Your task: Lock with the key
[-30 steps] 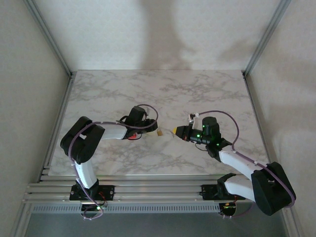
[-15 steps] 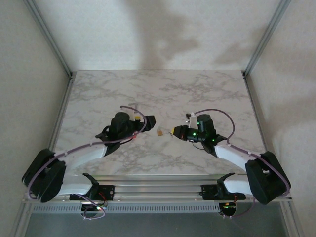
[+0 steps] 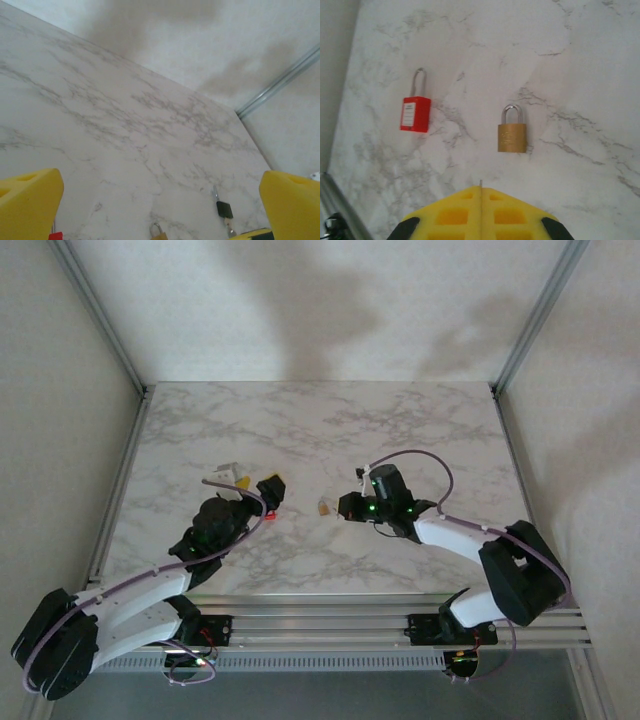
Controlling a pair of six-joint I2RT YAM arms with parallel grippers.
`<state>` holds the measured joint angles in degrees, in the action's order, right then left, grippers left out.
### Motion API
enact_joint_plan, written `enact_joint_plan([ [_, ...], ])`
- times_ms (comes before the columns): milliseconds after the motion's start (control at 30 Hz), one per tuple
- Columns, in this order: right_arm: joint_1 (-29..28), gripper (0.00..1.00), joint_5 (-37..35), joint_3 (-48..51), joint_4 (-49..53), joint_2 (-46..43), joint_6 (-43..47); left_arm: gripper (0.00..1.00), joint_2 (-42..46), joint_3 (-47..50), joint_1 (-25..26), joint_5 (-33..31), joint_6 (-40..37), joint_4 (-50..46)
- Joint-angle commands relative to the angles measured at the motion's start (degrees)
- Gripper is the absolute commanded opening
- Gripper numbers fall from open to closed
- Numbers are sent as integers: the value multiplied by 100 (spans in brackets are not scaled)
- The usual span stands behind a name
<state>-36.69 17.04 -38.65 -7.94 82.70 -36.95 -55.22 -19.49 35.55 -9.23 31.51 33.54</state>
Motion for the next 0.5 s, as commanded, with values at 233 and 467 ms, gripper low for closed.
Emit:
enact_joint_plan([
  [233, -295, 0, -1027, -621, 774, 500, 313, 100, 407, 229, 40, -715, 233, 117],
  [467, -357, 0, -1079, -885, 913, 806, 370, 100, 371, 226, 40, -746, 233, 118],
])
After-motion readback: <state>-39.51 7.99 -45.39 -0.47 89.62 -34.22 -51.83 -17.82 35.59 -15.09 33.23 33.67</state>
